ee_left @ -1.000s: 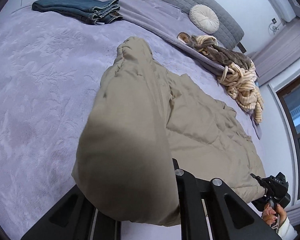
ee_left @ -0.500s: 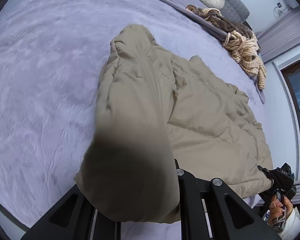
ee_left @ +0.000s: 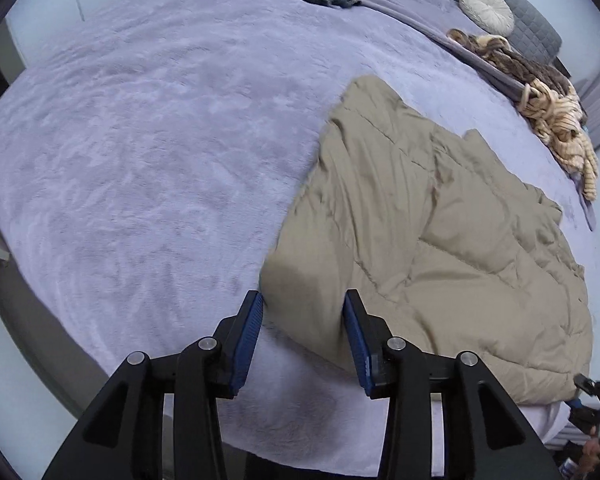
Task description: Fold large clothes
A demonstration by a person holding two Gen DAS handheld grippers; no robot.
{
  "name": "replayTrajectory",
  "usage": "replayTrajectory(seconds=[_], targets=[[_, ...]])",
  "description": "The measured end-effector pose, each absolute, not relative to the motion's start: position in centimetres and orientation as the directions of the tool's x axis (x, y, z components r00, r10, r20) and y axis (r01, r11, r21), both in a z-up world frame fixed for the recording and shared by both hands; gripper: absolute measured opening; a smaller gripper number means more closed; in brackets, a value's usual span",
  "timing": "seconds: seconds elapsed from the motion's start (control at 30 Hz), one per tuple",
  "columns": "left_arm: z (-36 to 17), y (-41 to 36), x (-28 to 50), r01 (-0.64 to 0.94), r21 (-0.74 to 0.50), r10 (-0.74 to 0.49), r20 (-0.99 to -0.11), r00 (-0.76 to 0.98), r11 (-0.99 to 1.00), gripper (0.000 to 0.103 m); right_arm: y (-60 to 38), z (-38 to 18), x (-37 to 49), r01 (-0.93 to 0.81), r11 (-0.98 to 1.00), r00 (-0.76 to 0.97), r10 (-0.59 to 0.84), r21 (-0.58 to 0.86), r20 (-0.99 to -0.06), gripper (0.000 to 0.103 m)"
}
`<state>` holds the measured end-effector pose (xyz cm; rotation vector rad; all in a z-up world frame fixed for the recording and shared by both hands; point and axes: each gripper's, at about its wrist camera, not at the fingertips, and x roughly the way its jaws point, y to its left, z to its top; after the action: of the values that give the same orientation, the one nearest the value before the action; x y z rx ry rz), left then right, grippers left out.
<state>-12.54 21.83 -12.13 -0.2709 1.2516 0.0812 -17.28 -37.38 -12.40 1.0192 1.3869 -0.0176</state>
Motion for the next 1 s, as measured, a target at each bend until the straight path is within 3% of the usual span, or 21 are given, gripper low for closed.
replayTrajectory(seconds=[0.17, 0.27, 0.4, 0.53, 0.7, 1.0], targets=[[-10.8, 23.3, -12.3, -0.240, -0.152, -0.057, -0.931, 0.362, 0.959, 0.044, -35.5, -9.6, -17.4, 0.331, 0.620, 0.203, 0.689, 0.711, -0.696, 0.040], [-11.7, 21.0, -10.5, -0.186, -0.141, -0.070, -0.936, 0.345, 0.972, 0.044, -34.4, -8.2, -16.5, 0.246, 0.654, 0.232, 0.677, 0.715, -0.699, 0.040], [-15.4, 18.9, -8.9, -0.133, -0.054, -0.019, -0.968, 0.251, 0.990, 0.045, -34.8, -9.3, -15.4, 0.315, 0.751, 0.240, 0.528, 0.580, -0.814, 0.040], [-17.2, 20.0, -8.7, -0.186, -0.064, -0.027, -0.980, 0.198, 0.980, 0.067, -36.9, -11.6, -16.0, 0.407, 0.781, 0.211, 0.424, 0.473, -0.881, 0.036], [-15.1, 20.4, -9.1, -0.196, -0.045, -0.006, -0.980, 0.198, 0.980, 0.067, -38.0, -12.5, -17.1, 0.472, 0.732, 0.240, 0.431, 0.492, -0.870, 0.037], [-9.8, 16.3, -10.3, -0.104, -0.065, -0.038, -0.969, 0.243, 0.992, 0.067, -36.4, -10.1, -16.9, 0.419, 0.731, 0.278, 0.462, 0.539, -0.842, 0.047]])
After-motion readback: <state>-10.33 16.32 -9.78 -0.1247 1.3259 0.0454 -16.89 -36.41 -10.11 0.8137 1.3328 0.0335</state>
